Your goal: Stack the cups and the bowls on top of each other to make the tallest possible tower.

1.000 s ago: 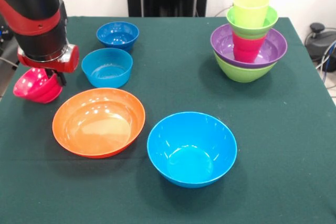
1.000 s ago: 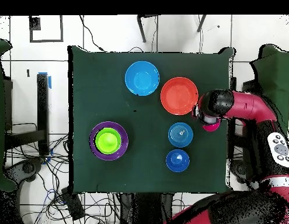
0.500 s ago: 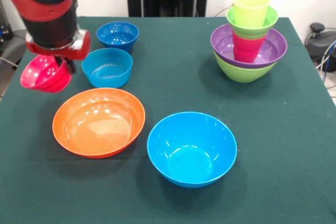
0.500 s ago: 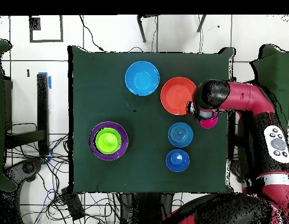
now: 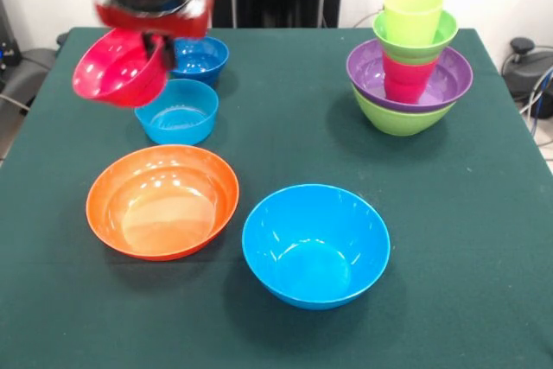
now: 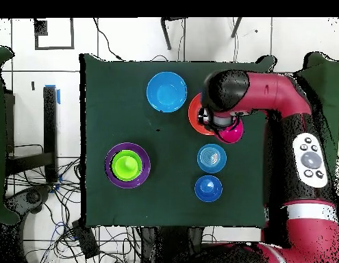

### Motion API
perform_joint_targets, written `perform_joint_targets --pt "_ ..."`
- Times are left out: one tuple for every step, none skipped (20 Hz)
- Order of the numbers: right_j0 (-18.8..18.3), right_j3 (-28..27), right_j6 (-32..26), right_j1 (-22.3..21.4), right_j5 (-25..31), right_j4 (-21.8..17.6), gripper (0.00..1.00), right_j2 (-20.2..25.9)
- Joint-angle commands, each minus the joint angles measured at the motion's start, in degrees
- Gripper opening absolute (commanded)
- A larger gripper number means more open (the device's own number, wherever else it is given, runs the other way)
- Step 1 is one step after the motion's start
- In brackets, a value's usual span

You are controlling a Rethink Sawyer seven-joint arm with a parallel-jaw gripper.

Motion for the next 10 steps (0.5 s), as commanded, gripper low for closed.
perform_joint_targets --pt "8.05 -1.86 16.12 -6.84 9.38 3.68 0.0 -3.98" --pt "8.97 -0.97 17.99 -7.85 9.27 4.77 0.0 -4.54" --pt "9.94 -0.21 19.79 -8.55 8.96 5.96 0.0 -5.07" --pt "10.81 0.95 21.52 -9.25 8.07 7.2 0.0 -5.7" --pt "11.82 1.72 23.18 -9.82 7.31 8.2 0.0 -6.26" --pt "12.82 2.66 24.93 -10.31 6.12 9.3 0.0 -6.96" --pt "13.82 3.6 26.67 -10.8 4.92 10.4 0.0 -7.66" --pt "14.85 5.65 29.0 -11.63 2.44 11.68 0.0 -8.36" --pt "15.74 6.64 30.26 -12.06 1.15 12.38 0.0 -9.0" --pt "16.62 7.63 31.52 -12.49 -0.15 13.09 0.0 -9.64"
